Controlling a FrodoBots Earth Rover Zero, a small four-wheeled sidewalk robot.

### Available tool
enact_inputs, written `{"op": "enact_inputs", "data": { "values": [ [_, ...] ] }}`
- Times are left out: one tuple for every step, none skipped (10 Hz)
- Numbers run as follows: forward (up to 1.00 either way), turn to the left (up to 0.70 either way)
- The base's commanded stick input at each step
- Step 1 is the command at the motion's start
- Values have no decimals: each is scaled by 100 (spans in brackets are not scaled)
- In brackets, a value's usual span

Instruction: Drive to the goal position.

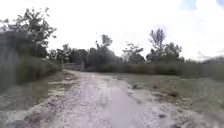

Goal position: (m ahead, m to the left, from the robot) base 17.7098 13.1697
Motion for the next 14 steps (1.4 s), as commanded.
{"op": "enact_inputs", "data": {
  "values": [
    [100, 0],
    [100, 0],
    [100, 0],
    [100, 12],
    [100, 27],
    [100, 27],
    [100, 18],
    [100, 2],
    [100, 10],
    [100, 27],
    [100, 27],
    [100, 27],
    [100, 27],
    [100, 27]
  ]
}}
